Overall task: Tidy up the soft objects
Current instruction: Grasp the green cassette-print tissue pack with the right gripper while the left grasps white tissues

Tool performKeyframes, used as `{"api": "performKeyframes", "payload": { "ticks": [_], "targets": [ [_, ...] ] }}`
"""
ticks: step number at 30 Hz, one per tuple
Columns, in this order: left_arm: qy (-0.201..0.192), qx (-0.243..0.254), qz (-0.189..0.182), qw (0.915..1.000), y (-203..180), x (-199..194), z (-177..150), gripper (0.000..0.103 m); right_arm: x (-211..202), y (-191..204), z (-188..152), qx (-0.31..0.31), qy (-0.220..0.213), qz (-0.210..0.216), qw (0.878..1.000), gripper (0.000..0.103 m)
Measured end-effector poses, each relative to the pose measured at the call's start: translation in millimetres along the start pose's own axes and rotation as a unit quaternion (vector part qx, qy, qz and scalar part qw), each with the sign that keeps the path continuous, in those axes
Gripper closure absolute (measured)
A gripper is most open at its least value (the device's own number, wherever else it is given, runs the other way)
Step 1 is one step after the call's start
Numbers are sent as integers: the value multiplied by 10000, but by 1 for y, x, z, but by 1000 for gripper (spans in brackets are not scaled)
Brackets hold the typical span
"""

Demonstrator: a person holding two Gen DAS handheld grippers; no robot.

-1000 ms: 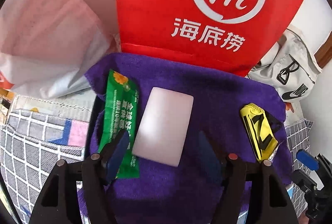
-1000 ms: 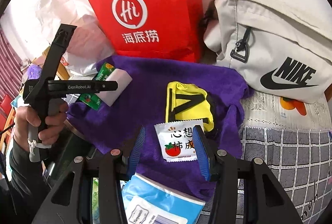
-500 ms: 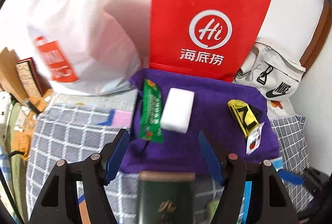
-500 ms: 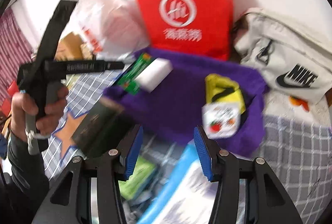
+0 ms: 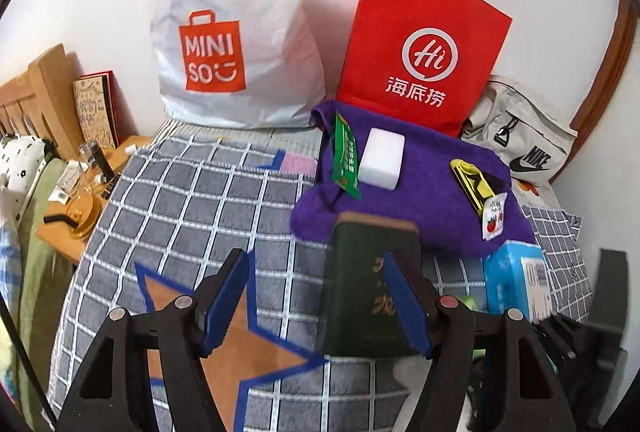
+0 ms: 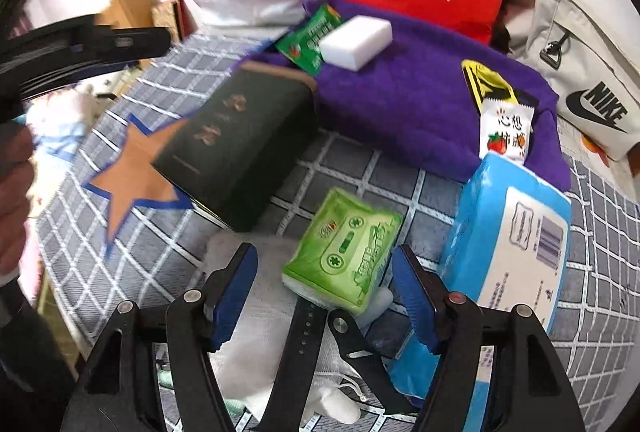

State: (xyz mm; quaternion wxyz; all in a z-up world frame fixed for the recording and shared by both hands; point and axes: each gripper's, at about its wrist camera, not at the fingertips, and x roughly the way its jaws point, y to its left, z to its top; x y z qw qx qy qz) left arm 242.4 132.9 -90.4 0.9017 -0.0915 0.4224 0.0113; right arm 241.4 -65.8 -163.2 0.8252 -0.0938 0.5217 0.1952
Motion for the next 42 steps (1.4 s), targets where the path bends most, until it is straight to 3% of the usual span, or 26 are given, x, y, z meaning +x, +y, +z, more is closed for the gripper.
{"api": "performKeyframes", "payload": {
  "ticks": [8,12,23,32,42],
  "targets": [
    [-3,-46,-271,9996,11,-5,-30,35,33,0,-3,82,395,-383,9984,35],
    [98,-33,-288,9995,15,-3,-41,35,30,-4,0,240,207,-282,9991,42],
    [208,-12,-328,9992,15,-20,-74,35,-35,0,-15,250,-732,175,9969,43],
    [706,629,-473,9944,-26,-2,-123,35,-82,-15,-63,249,-1137,391,9924,43],
    [959,1248,-725,9849,-60,12,-153,35,-100,-53,-140,390,-1087,45,9933,43]
  ]
}}
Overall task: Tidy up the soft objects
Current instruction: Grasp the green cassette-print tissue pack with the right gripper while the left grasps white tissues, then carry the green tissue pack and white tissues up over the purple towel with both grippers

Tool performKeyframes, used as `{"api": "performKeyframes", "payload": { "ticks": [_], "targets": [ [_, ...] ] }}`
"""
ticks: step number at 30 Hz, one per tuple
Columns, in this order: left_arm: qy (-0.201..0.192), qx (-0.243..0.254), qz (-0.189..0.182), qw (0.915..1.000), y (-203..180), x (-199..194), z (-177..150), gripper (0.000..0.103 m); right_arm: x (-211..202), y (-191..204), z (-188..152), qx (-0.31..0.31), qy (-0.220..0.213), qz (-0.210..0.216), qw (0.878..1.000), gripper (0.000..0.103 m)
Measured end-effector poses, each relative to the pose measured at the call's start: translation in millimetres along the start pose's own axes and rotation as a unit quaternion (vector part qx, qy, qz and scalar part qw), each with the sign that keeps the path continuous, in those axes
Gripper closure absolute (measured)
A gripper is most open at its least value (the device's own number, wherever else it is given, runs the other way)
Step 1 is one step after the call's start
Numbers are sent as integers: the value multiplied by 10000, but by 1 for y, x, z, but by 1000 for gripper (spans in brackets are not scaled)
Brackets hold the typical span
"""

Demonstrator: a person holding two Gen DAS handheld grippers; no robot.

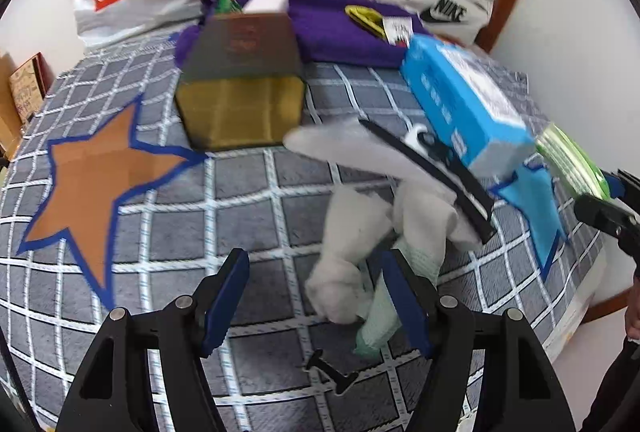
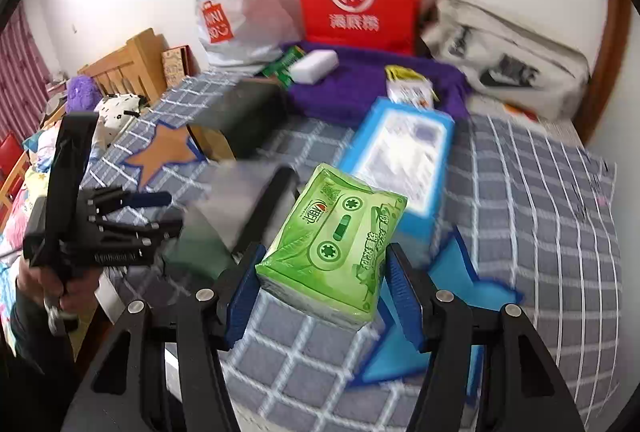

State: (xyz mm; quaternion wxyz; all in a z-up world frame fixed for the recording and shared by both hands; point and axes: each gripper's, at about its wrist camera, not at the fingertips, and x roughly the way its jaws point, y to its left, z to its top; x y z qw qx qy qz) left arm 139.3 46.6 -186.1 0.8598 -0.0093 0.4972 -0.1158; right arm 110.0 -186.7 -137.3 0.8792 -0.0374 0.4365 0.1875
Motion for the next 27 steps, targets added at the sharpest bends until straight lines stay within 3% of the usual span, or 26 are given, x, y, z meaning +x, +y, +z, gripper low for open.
{"api": "performKeyframes", "payload": {
  "ticks": [4,5,8,16,21,26,27],
  "targets": [
    [-82,293,379,9988,-15,5,-6,46,11,-19,-26,208,171,-88,9996,43],
    [-106,331,424,9985,-16,5,-7,59,15,-22,-31,241,199,-92,9995,43],
    [-109,337,668,9971,-13,2,-7,82,24,-28,-39,246,206,-108,9994,43],
    [-82,-147,951,9953,21,-12,-14,83,40,-33,-51,161,362,-185,9990,40],
    [-78,-443,849,9954,33,-16,-19,83,39,-40,-61,709,343,-68,9969,31],
    [-100,-654,708,9953,34,-23,-17,83,41,-40,-59,1154,229,68,9930,31],
    [-127,-672,697,9952,33,-25,-15,83,41,-38,-58,1138,236,58,9932,36]
  ]
}}
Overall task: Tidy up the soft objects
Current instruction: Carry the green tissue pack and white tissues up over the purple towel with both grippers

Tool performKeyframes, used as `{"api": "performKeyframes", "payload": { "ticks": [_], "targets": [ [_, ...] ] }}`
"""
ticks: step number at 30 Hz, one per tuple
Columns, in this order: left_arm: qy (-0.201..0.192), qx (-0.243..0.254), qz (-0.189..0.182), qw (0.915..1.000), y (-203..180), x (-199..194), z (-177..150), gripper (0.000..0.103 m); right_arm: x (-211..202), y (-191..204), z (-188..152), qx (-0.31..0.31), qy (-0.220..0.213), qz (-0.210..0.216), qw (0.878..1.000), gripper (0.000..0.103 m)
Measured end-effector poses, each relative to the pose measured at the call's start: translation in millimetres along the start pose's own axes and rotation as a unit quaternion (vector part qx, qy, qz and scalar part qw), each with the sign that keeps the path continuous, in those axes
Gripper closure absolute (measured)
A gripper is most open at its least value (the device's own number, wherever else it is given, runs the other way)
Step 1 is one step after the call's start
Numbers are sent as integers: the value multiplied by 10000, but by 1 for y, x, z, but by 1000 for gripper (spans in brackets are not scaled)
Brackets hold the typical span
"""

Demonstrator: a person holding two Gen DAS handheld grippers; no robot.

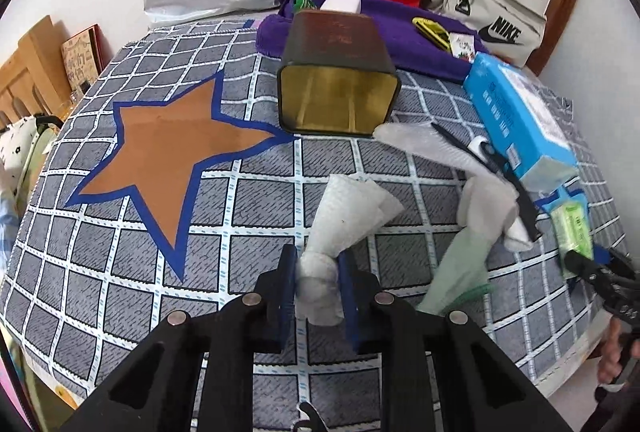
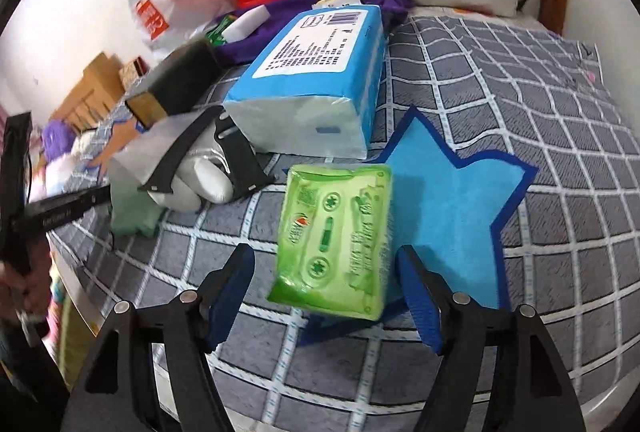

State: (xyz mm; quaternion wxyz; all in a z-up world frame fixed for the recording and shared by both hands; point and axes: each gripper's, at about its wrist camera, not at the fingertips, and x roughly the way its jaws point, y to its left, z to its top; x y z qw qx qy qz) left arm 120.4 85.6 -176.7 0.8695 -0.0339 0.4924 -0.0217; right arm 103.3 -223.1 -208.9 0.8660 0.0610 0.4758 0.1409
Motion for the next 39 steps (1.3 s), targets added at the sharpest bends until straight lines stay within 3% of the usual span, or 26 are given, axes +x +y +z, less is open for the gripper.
{"api": "performKeyframes", "payload": {
  "ticks": [2,6,20,39],
  "targets": [
    [-61,-25,-10,10000,-1,-5,2,83,2,5,2,-161,62,-110,9998,49],
    [-150,-71,-48,9999,-4,-14,11,83,-3,8,6,-389,89,-223,9990,50],
    [-597,-232,-267,9976,-8,-52,52,83,-56,7,47,-491,-468,161,9976,51],
    [-884,-189,-307,9954,-12,-56,119,83,-69,17,128,-751,-926,169,9927,51]
  ]
}}
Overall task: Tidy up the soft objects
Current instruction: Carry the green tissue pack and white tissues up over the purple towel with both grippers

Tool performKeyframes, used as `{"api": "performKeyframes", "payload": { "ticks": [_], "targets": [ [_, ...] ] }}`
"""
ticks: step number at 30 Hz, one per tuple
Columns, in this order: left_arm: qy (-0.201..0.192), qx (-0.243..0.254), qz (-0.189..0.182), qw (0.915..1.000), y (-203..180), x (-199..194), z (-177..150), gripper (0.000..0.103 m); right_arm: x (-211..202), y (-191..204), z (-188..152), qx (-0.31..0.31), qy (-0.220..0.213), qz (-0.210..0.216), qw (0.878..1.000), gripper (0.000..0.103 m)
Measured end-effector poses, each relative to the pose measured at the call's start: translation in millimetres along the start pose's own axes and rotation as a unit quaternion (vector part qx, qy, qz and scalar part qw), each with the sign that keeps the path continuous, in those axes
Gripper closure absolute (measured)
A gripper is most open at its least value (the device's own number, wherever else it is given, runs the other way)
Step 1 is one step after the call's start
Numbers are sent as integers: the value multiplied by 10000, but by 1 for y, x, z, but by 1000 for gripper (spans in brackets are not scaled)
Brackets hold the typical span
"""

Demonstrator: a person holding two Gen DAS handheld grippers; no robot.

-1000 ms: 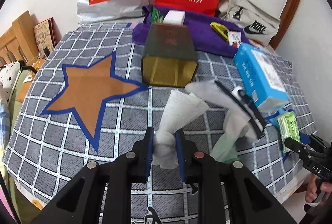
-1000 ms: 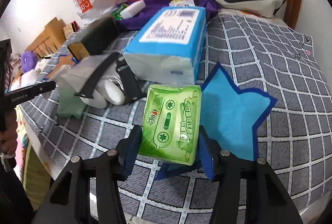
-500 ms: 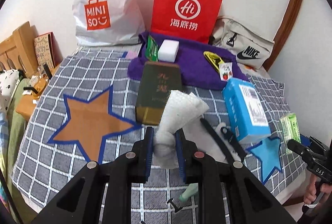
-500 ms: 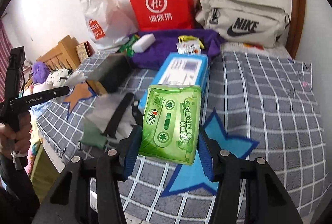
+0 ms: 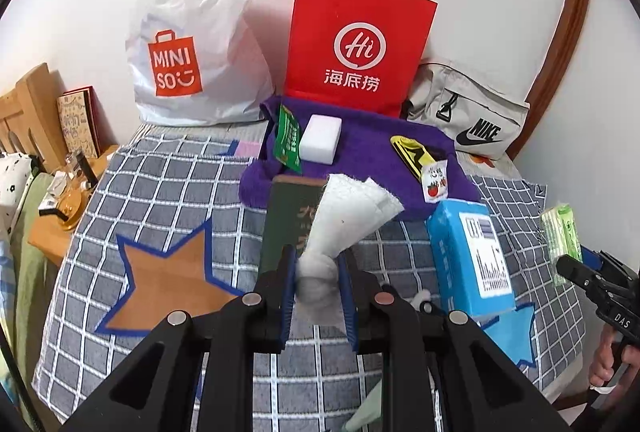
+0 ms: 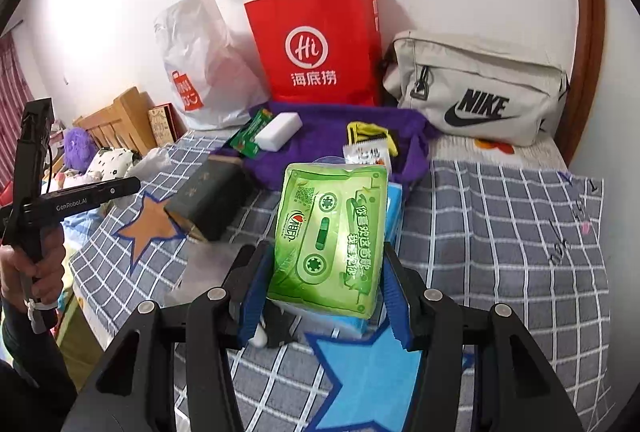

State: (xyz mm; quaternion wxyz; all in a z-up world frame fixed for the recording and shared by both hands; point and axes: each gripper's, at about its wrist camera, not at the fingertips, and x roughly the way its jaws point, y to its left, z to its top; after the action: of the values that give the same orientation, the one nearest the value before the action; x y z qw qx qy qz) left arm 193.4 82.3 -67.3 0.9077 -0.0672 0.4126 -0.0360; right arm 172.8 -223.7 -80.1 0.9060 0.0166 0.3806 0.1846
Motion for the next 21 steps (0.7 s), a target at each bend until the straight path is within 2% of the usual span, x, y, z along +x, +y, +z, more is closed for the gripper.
{"api": "performKeyframes", "payload": {
  "ticks": [21],
  "targets": [
    [-78,226,-94,9997,-14,34,59,83,36,-7,67,6,-244,38,9997,51]
  ]
}}
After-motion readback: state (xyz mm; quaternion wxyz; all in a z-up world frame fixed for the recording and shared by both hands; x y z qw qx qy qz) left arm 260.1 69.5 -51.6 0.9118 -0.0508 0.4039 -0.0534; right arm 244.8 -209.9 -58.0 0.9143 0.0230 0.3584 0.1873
